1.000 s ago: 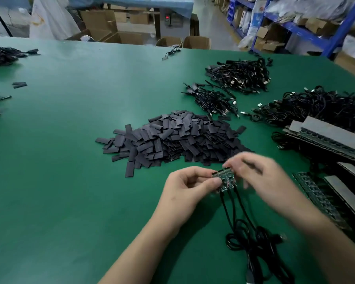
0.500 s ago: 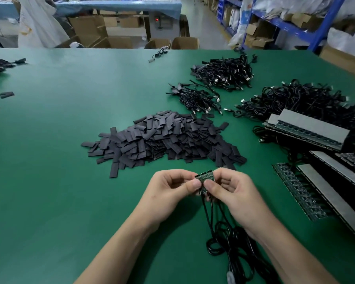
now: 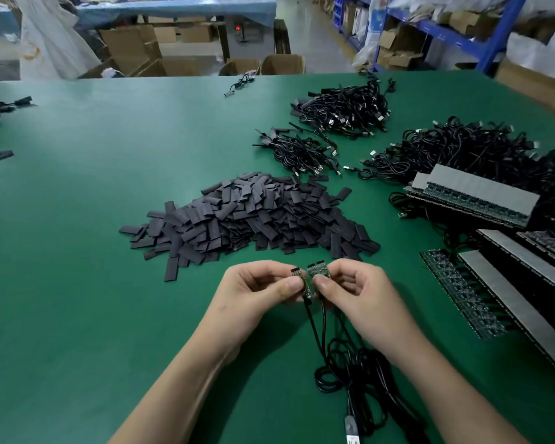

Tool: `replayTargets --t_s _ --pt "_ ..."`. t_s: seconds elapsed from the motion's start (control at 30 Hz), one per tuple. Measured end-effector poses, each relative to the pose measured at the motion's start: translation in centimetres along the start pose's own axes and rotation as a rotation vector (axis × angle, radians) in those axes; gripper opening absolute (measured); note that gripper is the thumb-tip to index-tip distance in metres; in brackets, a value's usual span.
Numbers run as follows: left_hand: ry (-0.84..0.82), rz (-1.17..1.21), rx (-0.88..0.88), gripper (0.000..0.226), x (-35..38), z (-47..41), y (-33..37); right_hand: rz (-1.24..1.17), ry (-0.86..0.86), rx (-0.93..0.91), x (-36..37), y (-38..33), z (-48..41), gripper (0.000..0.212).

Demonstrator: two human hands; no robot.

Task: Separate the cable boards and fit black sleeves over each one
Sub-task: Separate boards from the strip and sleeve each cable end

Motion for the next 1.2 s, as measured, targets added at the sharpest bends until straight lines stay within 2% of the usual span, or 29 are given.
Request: replayTargets --t_s 0.07,0.1,0.17,0.23,0.37,0.4,0.53,0.63,0.7,0.83,0.93,1.0,1.1,1.2 --pt "0.013 -0.025 0.026 0.012 -0.2 0.1 0.3 0.293 0.086 -0.041 -0.3 -0.4 0.3 0.013" --pt "0.027 -0.04 0.043 0.012 -0.3 0.1 0.5 0.389 0.123 -0.09 -0.4 -0.9 0.5 0.02" --pt "0.063 -0.052 0.077 0.01 -0.5 0.1 0.8 0.463 0.146 -0.211 -0.1 -1.9 0.8 0.031" --pt "0.087 -0.067 0.113 0.007 -0.5 -0.1 1.1 0.42 0.103 -0.294 0.5 -2.6 1.1 0.032" --pt "0.058 -0.247 0.122 0.012 -0.6 -0.4 1.6 0.037 -0.128 -0.163 2.0 -2.2 1.1 0.019" --pt "0.054 -0.361 0.13 0.012 -0.8 -0.6 1.9 -0.133 -0.186 -0.139 2.1 -2.3 1.2 0.018" --pt "0.129 -1.073 0.185 0.025 -2.5 -2.7 3.8 -0.871 -0.396 -0.092 1.2 -3.4 1.9 0.027" --pt "0.126 -1.381 0.177 0.033 -3.5 -5.1 4.3 -1.248 -0.59 -0.137 0.1 -4.4 2.2 0.023" --pt "0.062 -1.518 0.152 0.035 -3.8 -6.7 4.1 -1.359 -0.662 -0.111 -0.4 -4.7 2.2 0.023" --pt "-0.034 -1.63 0.154 0.037 -4.4 -8.5 4.0 -1.037 -0.494 -0.004 -0.8 -3.0 1.6 0.029" --pt "-0.06 -1.648 0.195 0.032 -4.8 -9.3 4.2 -0.718 -0.361 0.102 -0.7 -1.7 1.2 0.031" --pt "-0.078 -1.632 0.219 0.028 -5.1 -9.5 4.2 -0.587 -0.304 0.126 -0.7 -1.3 1.1 0.03" --pt "-0.081 -1.551 0.213 0.024 -5.3 -9.6 3.9 -0.466 -0.25 0.134 -0.9 -1.1 0.9 0.03" --pt "-0.035 -1.326 0.211 0.021 -4.9 -8.4 3.8 -0.403 -0.213 0.138 -1.0 -1.0 0.7 0.028"
Point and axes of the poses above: each hand's wrist, its own z-axis away from the middle knuckle, its own x-axis out of the palm, y = z × x, the point moved 6 cm from there along -z, towards the middle knuckle, and after that the axes turned 7 degrees about -y, right-handed, at the moved point
